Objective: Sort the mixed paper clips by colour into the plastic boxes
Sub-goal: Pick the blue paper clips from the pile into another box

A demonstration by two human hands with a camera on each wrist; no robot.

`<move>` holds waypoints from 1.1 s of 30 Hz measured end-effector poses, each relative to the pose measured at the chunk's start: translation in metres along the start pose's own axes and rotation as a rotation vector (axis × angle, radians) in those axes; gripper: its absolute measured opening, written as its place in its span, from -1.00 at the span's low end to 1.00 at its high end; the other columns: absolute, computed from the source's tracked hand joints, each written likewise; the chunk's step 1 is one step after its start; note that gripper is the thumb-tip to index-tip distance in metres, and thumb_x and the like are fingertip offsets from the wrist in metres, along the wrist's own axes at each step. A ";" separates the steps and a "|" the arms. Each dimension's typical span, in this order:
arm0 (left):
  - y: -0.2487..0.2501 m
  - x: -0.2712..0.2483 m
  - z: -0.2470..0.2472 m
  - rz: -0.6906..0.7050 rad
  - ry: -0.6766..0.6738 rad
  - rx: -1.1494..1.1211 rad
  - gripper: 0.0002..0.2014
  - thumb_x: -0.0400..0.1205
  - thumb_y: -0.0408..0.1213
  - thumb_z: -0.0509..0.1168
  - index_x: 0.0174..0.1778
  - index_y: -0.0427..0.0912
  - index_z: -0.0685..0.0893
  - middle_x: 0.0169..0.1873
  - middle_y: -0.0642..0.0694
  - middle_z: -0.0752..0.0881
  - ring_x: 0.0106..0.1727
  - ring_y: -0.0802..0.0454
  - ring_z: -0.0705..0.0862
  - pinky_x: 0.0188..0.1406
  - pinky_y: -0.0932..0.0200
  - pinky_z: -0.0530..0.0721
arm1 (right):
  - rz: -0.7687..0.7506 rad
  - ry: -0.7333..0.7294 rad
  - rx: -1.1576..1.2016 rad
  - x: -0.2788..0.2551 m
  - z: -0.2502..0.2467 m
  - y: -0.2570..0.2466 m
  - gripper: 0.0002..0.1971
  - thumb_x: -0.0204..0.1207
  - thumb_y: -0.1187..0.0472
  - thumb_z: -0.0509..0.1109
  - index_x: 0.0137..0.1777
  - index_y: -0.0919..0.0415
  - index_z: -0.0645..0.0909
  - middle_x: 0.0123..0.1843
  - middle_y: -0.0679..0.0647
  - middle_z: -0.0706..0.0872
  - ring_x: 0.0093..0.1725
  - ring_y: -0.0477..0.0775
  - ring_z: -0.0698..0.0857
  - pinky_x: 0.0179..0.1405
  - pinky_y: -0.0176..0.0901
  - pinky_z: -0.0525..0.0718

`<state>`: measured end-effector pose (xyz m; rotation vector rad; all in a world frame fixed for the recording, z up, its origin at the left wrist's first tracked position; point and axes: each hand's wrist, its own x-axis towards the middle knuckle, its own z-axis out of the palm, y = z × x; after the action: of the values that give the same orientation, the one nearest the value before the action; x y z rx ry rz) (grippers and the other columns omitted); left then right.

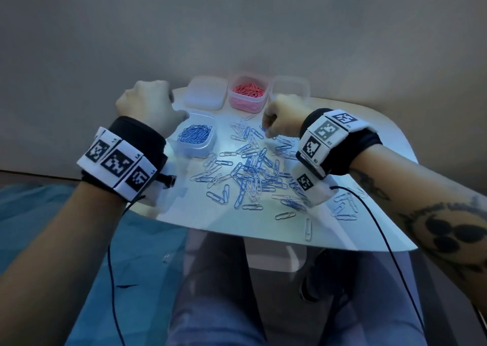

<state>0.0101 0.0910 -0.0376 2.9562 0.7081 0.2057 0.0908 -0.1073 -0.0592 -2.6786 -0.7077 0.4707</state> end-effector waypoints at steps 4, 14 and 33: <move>0.026 -0.038 0.005 0.023 -0.007 -0.903 -0.79 0.64 -0.03 0.23 -0.08 -0.10 0.61 -0.17 -0.03 0.65 -0.13 0.04 0.59 -0.20 0.20 0.51 | -0.080 0.105 0.363 -0.019 -0.011 -0.015 -0.92 0.43 0.31 0.47 -0.26 0.19 0.66 -0.50 -0.18 0.60 -0.55 -0.36 0.51 -0.52 -0.61 0.38; 0.052 -0.057 0.033 -0.460 -0.574 -2.516 -0.53 0.76 -0.16 -0.12 -0.17 -0.37 0.59 -0.32 -0.27 0.77 -0.32 -0.12 0.79 -0.33 0.11 0.76 | -0.150 0.393 0.635 -0.024 0.008 -0.042 -0.84 0.42 0.17 0.49 -0.24 0.27 0.69 -0.46 0.02 0.62 -0.57 -0.21 0.53 -0.43 -0.21 0.58; -0.007 -0.078 0.031 0.073 -0.441 -0.791 -0.81 0.55 -0.16 0.38 -0.29 -0.19 0.63 -0.73 0.10 0.38 -0.75 0.24 0.29 -0.73 0.45 0.20 | 0.310 -0.036 0.033 0.018 0.023 -0.015 -0.72 0.51 0.30 0.32 -0.41 0.20 0.38 -0.33 0.08 0.51 -0.43 0.02 0.43 -0.52 -0.25 0.35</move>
<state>-0.0575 0.0597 -0.0773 2.1541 0.3415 -0.1365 0.0901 -0.0802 -0.0781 -2.7639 -0.2895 0.6031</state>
